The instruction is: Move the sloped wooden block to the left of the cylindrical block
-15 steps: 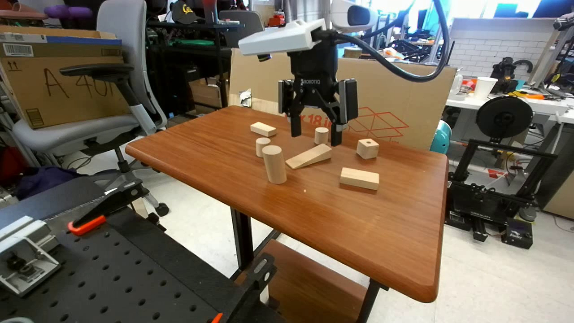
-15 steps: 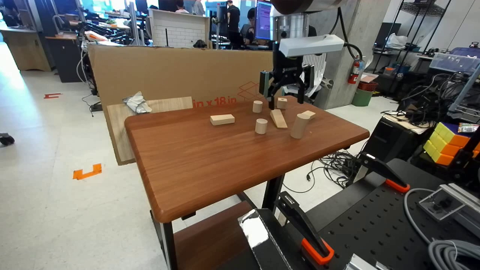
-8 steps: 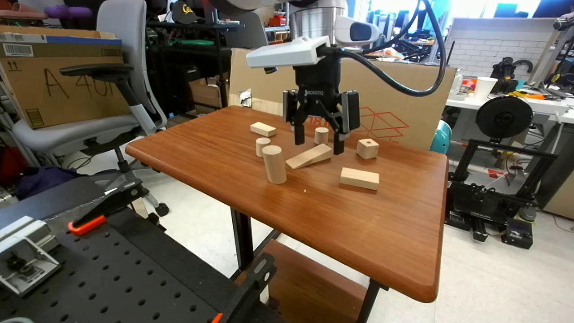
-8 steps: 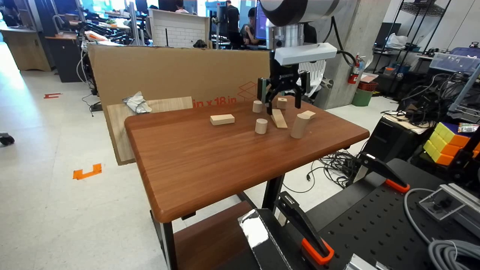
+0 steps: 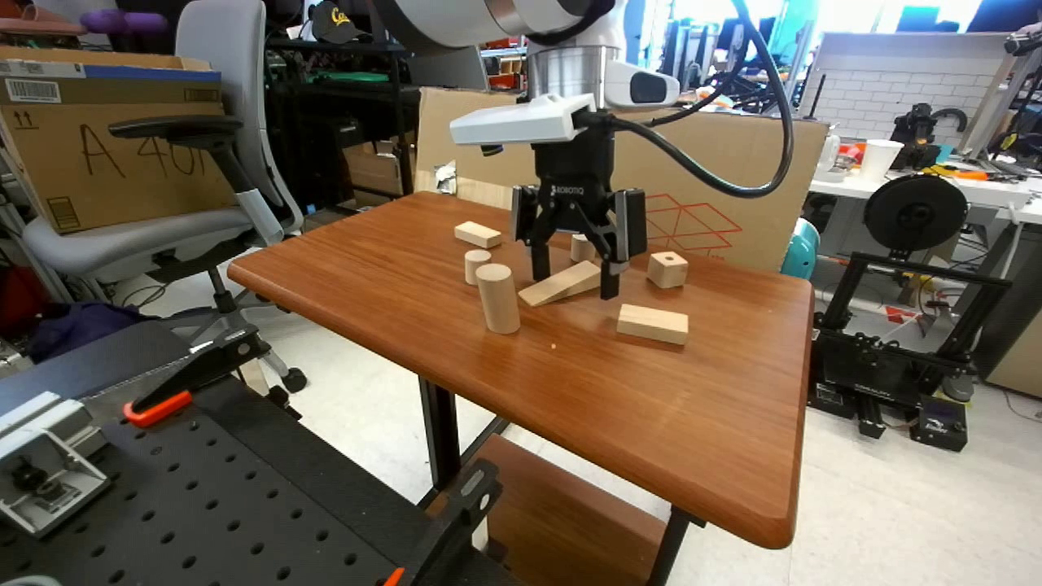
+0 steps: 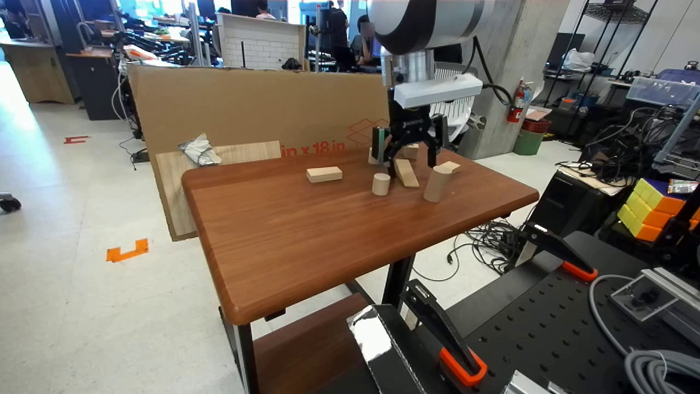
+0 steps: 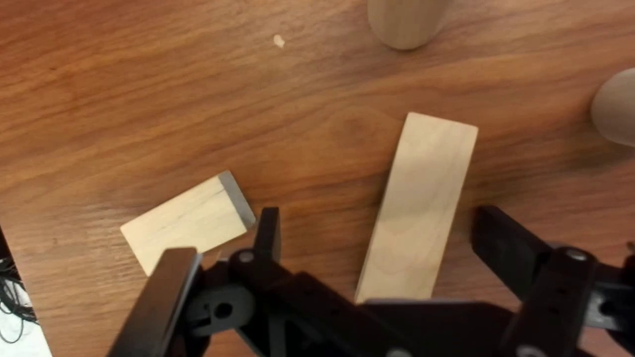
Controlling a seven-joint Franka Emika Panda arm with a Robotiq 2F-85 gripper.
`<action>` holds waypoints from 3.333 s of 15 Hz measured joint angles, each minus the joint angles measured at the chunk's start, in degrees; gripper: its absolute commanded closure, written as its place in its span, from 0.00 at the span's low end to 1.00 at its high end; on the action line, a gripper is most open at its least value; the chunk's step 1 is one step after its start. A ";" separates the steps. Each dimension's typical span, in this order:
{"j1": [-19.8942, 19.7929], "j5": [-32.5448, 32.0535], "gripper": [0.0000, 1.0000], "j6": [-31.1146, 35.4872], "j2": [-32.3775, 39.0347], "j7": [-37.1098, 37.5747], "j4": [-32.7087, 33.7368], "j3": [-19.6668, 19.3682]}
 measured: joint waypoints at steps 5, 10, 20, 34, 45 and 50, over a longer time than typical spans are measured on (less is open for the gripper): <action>0.52 0.00 0.63 -1.68 0.59 0.10 1.57 -0.02; 0.61 0.00 0.88 -2.26 0.91 0.78 2.54 -0.07; 6.00 -0.15 0.90 -3.26 -6.64 7.27 0.72 0.12; 9.61 -0.45 0.90 -3.26 -19.25 -2.31 -13.79 8.58; 6.58 -0.78 0.90 -3.34 -11.48 -13.96 -13.65 8.74; 6.58 -3.15 0.90 -4.24 -8.60 -16.86 -12.69 8.59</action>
